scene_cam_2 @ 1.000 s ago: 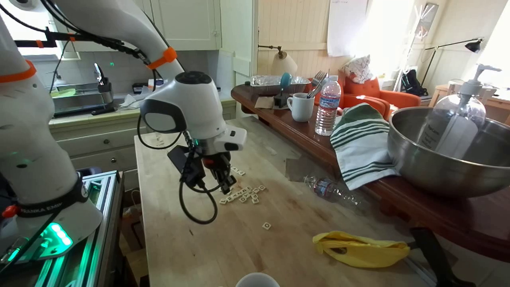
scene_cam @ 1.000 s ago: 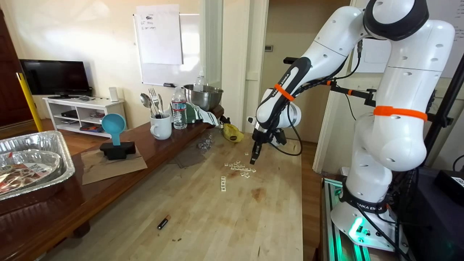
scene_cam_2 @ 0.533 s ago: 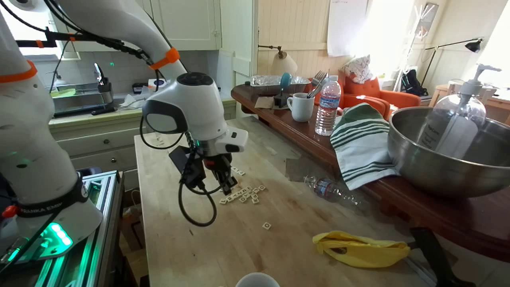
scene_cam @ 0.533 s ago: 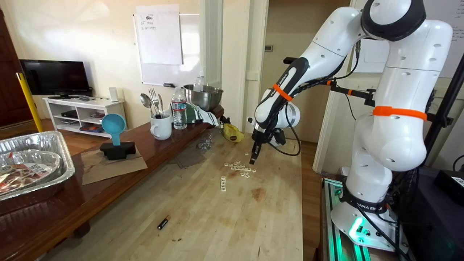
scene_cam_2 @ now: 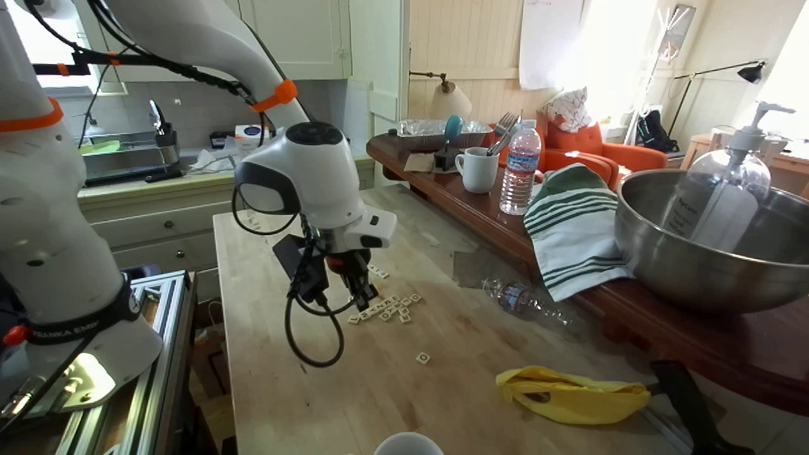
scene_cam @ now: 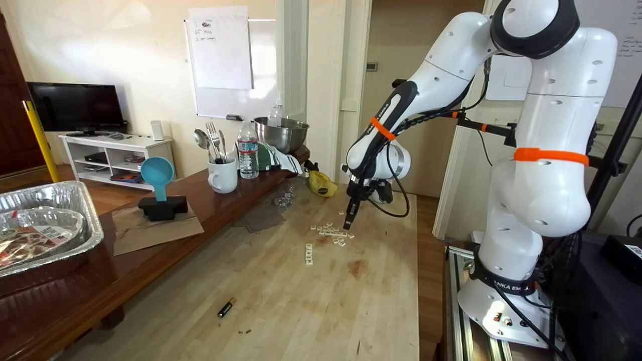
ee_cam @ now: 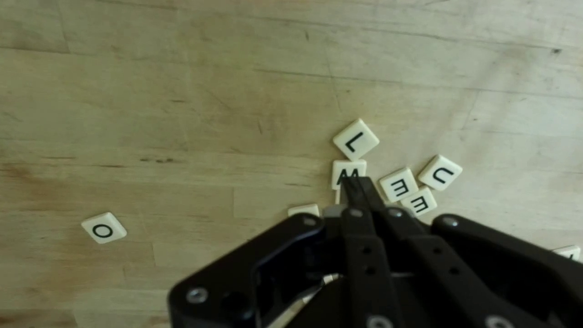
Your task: Add one more block to the straight row
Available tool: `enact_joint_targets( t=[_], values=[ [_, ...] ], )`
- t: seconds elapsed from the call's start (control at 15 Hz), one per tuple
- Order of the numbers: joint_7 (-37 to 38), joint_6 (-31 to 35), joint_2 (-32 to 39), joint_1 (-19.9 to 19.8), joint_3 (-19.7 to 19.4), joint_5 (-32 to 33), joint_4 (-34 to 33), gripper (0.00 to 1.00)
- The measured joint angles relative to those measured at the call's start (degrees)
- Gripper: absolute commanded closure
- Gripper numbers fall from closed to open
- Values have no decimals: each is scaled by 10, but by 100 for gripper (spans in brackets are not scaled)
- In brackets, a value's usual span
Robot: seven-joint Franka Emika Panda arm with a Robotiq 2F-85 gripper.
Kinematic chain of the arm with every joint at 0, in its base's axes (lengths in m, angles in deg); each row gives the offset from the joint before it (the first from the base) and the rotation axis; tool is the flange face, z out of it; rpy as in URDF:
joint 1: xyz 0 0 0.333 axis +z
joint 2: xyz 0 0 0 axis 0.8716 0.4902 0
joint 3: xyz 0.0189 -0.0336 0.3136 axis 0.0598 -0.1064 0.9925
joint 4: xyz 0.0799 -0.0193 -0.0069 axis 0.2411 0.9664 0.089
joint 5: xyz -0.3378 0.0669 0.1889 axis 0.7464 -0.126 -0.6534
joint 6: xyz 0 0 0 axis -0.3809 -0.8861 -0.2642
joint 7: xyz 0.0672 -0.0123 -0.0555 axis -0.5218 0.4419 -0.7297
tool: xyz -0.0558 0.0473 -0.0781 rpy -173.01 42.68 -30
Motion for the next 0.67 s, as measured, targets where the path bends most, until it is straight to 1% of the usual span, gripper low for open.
enact_joint_targets(
  t=[0.33,0.67],
  values=[
    [-39,4,24,1,10,-49,-13,100],
    [-89,9,50,0,24,-117,-29,100]
  ],
)
